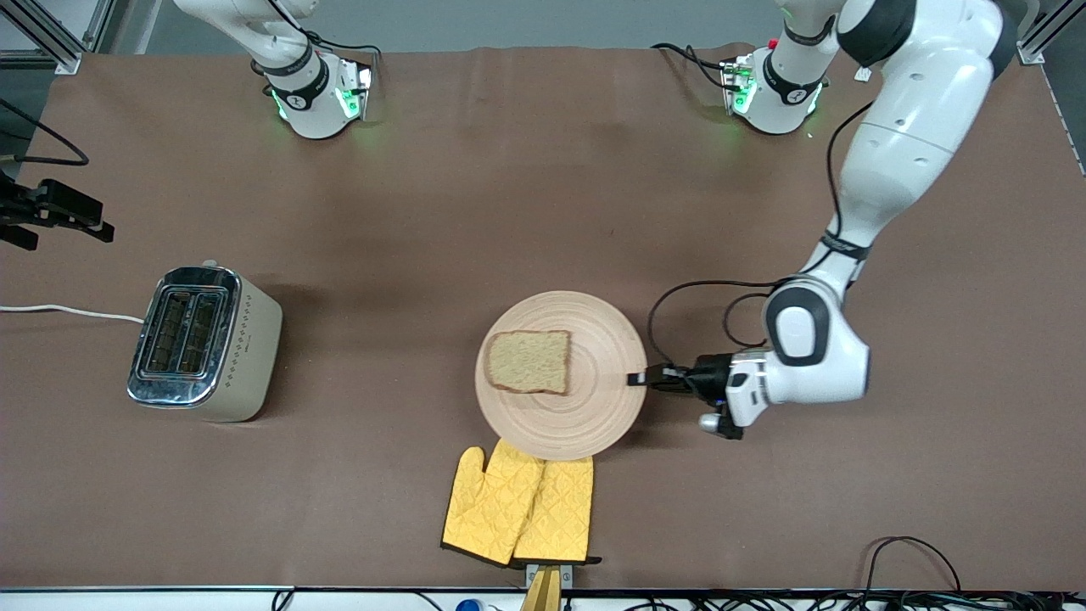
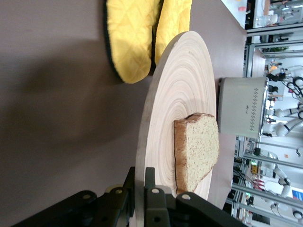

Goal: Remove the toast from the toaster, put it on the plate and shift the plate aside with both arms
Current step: 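Slide the plate with the left gripper away from the toaster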

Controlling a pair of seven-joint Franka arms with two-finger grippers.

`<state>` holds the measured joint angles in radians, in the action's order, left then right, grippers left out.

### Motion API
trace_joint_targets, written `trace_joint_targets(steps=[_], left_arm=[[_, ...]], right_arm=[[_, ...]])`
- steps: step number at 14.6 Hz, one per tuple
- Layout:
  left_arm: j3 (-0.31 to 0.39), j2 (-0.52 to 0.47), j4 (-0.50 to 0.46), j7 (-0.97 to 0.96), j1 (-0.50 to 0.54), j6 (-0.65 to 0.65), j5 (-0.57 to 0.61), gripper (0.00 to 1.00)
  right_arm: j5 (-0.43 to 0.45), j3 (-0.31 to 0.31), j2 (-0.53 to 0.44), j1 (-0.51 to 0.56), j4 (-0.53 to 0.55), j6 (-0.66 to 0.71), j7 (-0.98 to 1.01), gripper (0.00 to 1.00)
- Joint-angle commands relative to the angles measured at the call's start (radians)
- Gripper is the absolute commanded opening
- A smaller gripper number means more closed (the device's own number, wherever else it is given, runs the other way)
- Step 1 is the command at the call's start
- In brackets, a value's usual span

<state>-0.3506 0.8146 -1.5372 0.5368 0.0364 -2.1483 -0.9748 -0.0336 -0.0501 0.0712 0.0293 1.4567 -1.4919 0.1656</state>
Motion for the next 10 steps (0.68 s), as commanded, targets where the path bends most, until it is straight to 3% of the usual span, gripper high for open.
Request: trace_joint_targets(steps=[1,3,6,10], left_arm=[[-0.016,-0.066,-0.096,0.104,0.146,0.121,-0.005,0.0],[-0.016,-0.058,-0.092,0.155,0.276,0.215,0.092,0.0],[-0.016,-0.049,-0.081,0.185,0.426,0.277,0.215,0.0],[-0.007,0.043,-0.022,0.298,0.574,0.309,0.298,0.0]], right_arm=[[0.044,0.001,-0.028,-0.04,0.031,-0.025,0.0,1.0],[0.057,-0.01,-0.028,-0.069,0.031,-0.024,-0.001,1.0],[0.058,-0.089,-0.028,-0.144,0.025,-0.027,-0.001,1.0],[0.046,-0.073,-0.025,-0.086,0.025,-0.03,-0.001,1.0]])
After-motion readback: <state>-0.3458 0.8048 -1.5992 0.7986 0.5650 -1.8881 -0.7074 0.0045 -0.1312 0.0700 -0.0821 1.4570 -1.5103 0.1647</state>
